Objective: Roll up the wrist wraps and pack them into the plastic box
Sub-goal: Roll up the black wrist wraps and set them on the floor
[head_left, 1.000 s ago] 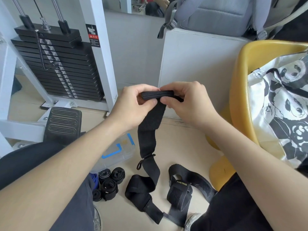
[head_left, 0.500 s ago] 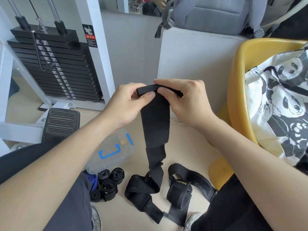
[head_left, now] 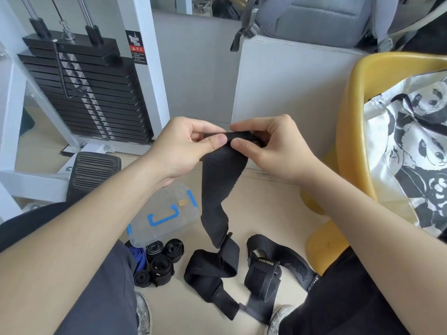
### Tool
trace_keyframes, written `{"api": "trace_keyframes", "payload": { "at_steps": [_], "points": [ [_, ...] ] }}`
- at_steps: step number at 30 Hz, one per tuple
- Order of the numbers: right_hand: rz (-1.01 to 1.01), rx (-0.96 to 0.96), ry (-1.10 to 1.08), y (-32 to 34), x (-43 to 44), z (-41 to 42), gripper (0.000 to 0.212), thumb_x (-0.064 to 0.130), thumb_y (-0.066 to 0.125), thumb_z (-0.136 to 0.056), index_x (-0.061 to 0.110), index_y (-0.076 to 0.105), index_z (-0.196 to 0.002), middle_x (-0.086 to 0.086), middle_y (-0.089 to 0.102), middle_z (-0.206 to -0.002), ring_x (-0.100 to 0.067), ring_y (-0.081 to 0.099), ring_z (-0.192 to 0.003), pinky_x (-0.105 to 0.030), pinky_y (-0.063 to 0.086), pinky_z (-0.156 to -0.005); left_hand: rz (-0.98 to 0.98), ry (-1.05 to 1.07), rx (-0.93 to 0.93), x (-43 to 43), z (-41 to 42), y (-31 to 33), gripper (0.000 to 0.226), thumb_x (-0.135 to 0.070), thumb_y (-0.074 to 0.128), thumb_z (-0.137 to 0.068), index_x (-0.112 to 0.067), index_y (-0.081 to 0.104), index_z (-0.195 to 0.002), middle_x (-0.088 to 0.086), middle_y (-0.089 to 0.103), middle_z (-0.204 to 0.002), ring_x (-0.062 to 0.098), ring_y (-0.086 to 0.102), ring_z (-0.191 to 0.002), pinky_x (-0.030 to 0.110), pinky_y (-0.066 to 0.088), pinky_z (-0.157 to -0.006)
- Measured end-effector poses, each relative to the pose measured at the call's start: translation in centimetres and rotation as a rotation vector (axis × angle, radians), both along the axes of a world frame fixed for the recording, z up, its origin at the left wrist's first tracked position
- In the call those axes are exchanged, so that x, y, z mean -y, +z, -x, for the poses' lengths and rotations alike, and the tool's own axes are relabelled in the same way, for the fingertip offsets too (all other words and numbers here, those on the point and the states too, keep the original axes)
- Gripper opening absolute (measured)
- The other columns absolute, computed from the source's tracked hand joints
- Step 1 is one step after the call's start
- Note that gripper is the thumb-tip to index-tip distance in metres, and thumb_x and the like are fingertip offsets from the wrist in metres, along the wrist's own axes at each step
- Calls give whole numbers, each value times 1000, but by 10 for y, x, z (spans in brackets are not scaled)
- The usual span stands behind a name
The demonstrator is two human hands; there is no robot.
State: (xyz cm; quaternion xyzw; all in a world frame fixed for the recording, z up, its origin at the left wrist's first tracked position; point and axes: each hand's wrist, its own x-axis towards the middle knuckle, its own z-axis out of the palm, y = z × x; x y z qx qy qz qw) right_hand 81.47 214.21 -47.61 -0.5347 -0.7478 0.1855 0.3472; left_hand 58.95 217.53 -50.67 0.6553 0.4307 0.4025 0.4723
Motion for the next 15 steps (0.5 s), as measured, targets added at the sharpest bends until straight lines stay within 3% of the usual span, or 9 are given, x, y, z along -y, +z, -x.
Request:
{"api": "trace_keyframes", "payload": {
  "at_steps": [3,6,9,13,15],
  "points": [
    [79,-14,22,0,-1,1,19,16,80,-95,17,84,-113,7,83,-101,-6,78,-96,-38,62,-95,-94,-2,-104,-2,-2,0,8,-20,76,-103,-25,81,-106,-10,82,-85,-4,67,-61,6,47,-57],
    [109,-45,-22,-2,-5,2,11,13,81,-87,20,84,-96,8,83,-89,-9,79,-86,-40,64,-86,-216,-20,-343,-5,-4,2,5,-29,74,-104,-32,72,-103,-8,62,-58,2,43,-45,11,34,-48],
    [94,32,-23,-4,-9,0,10,13,80,-84,22,79,-89,10,80,-84,-9,76,-80,-37,64,-79,-124,-121,-467,-9,-4,15,5,-31,70,-107,-27,72,-104,-6,62,-57,2,56,-46,8,40,-47],
    [10,208,47,-9,-14,1,13,7,69,-82,18,64,-87,7,74,-80,-23,70,-80,-43,59,-75,198,-275,-442,-17,-10,28,49,-43,48,-115,-9,77,-96,5,83,-85,13,82,-76,11,53,-50],
    [-8,266,57,-14,-17,3,17,5,64,-78,20,58,-86,4,71,-77,-30,65,-77,-44,57,-71,273,-321,-398,-22,-12,24,50,-41,48,-116,-7,78,-94,9,84,-92,14,83,-80,12,56,-53]
  ]
}}
